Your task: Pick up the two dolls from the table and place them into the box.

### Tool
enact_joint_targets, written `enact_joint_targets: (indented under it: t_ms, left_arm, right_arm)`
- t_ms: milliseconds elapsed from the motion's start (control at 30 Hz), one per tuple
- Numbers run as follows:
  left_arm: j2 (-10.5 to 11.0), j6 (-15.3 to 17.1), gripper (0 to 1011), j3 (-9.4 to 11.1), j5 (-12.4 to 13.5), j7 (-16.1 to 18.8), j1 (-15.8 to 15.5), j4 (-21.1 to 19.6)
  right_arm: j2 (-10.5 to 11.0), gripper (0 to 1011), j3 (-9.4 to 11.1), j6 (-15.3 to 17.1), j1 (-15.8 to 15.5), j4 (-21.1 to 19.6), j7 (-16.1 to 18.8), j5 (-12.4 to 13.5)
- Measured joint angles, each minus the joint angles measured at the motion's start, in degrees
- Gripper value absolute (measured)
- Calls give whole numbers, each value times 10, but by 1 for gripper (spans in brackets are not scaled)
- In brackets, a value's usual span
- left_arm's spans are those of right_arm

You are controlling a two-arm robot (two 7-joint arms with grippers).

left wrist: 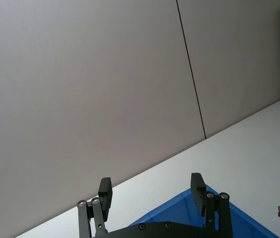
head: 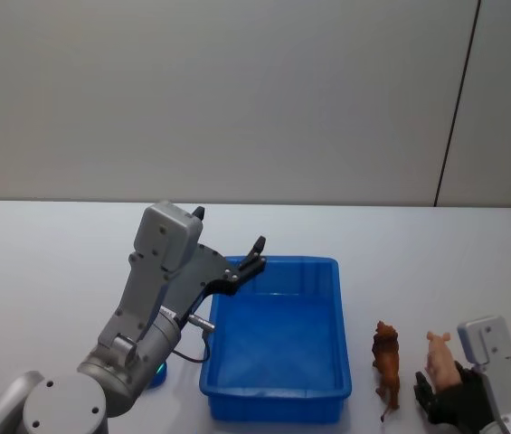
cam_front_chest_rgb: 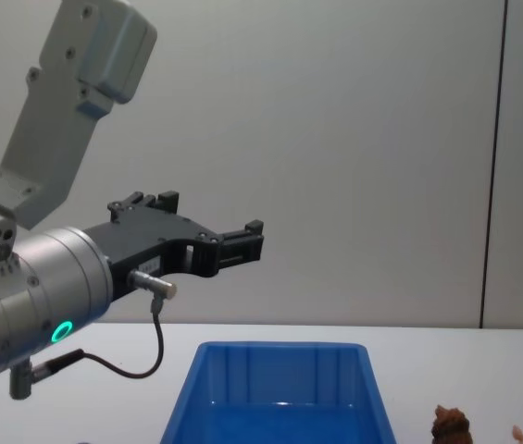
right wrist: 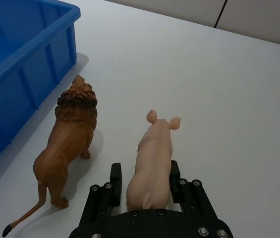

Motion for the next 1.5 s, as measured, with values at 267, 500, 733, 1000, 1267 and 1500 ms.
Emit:
enact_joint_targets:
  t_ms: [267, 500, 733, 1000, 1267, 1500]
  left_arm:
    - [0, 0, 1001, 0, 0, 0, 0, 0]
    - [0, 0, 1001, 0, 0, 0, 0, 0]
    - [0, 0, 1001, 0, 0, 0, 0, 0]
    - [0, 0, 1001, 0, 0, 0, 0, 0]
    - [0, 0, 1001, 0, 0, 0, 0, 0]
    - [0, 0, 1001, 0, 0, 0, 0, 0]
  right_arm:
    - [-2, 373, 3, -3, 0, 3, -2, 4]
    - [-1, 368, 6, -19, -7, -13, -12, 3]
    - [3, 368, 9, -41, -16, -42, -23, 1]
    - [7, 368, 13, -69, -22, -74, -16, 0]
    - [9, 368, 13, -88, -21, -95, 25, 6]
    - [6, 368, 9, -95, -14, -100, 71, 12]
